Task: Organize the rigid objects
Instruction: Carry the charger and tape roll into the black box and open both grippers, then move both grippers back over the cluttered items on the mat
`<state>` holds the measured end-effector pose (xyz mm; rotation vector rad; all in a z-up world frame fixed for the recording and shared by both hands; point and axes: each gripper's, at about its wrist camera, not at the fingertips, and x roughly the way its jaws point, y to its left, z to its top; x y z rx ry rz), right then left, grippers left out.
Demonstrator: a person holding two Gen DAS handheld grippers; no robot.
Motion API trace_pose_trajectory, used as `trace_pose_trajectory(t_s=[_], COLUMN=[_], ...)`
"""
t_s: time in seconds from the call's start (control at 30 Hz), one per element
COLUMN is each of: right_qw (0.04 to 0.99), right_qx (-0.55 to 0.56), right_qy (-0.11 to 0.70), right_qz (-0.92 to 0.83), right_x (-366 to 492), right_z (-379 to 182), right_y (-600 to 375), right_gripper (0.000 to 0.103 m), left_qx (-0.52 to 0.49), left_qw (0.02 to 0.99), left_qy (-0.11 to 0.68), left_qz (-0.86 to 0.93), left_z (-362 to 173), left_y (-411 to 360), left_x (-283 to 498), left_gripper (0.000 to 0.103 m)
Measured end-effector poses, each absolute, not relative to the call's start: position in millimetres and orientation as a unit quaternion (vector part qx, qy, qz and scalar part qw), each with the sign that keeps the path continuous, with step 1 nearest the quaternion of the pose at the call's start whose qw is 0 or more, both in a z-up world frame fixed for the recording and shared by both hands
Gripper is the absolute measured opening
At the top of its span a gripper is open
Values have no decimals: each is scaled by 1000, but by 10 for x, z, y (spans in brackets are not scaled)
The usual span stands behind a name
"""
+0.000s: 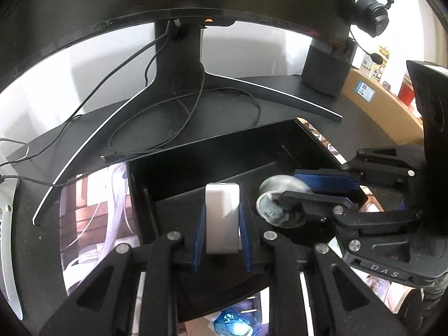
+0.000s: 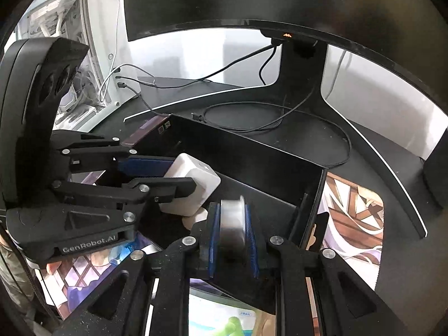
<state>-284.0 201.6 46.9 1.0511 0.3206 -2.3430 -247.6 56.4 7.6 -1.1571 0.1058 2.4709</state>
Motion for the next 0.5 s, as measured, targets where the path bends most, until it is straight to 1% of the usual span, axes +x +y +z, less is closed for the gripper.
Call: trace_pose_trajectory(t_s=[0.07, 0.1, 0.17, 0.2, 0.23, 0.27, 0.3, 0.43, 0.5], right_qw=[275, 276, 276, 277, 277, 278, 278, 283, 288], right_qx=[391, 392, 390, 388, 386, 384, 379, 364, 357], right_qy=[115, 113, 110, 110, 110, 110, 112, 118, 111], right_qz=[-871, -870, -872, -872, -873, -874, -876, -880, -882], right_x=[-2834, -2838, -2828, -2817, -2803, -2787, -2753, -2601, -2520], right_z=[473, 471, 475, 480, 493, 508, 529, 599, 640], right_y=[2031, 2040, 2057, 2064, 2070, 2075, 2085, 2119, 2152], right_gripper=[17, 20, 21, 24, 28, 38, 45, 45, 46], left_qx=[-413, -408, -396, -390, -380, -366, -345, -336, -328], left_qw=[202, 201, 198, 194, 189, 186, 185, 189, 209], left_qy=[39, 38, 40, 43, 45, 45, 43, 24, 16], left_qz=[887, 890, 896, 899, 904, 911, 919, 922, 921], left_z=[84, 95, 120, 135, 152, 175, 220, 339, 391], left_y=[564, 558, 554, 553, 547, 536, 524, 457, 432], left_x=[-2472, -2458, -2426, -2416, -2396, -2365, -2305, -2186, -2092], left_gripper=[21, 21, 26, 29, 38, 44, 51, 51, 52])
